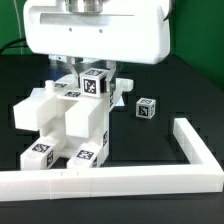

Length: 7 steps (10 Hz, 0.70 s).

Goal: Assemble chair

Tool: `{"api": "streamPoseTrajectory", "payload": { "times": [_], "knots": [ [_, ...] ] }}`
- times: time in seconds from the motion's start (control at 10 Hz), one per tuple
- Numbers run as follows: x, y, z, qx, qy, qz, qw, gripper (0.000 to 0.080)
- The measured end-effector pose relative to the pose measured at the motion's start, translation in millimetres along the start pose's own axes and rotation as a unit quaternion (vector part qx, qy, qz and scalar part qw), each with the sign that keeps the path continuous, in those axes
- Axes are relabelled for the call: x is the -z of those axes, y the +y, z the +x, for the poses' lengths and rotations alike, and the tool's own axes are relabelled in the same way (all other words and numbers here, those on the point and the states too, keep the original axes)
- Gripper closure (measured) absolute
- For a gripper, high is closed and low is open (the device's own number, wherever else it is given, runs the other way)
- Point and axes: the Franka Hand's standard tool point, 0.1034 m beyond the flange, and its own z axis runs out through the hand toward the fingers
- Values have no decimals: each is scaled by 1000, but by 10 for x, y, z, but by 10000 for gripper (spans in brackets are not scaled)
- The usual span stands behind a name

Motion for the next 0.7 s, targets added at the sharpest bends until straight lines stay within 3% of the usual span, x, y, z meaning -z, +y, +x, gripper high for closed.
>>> {"api": "streamPoseTrajectory", "payload": {
  "times": [0.7],
  "knots": [
    [-2,-6,-4,-236,-1,1,972,525]
  ]
}}
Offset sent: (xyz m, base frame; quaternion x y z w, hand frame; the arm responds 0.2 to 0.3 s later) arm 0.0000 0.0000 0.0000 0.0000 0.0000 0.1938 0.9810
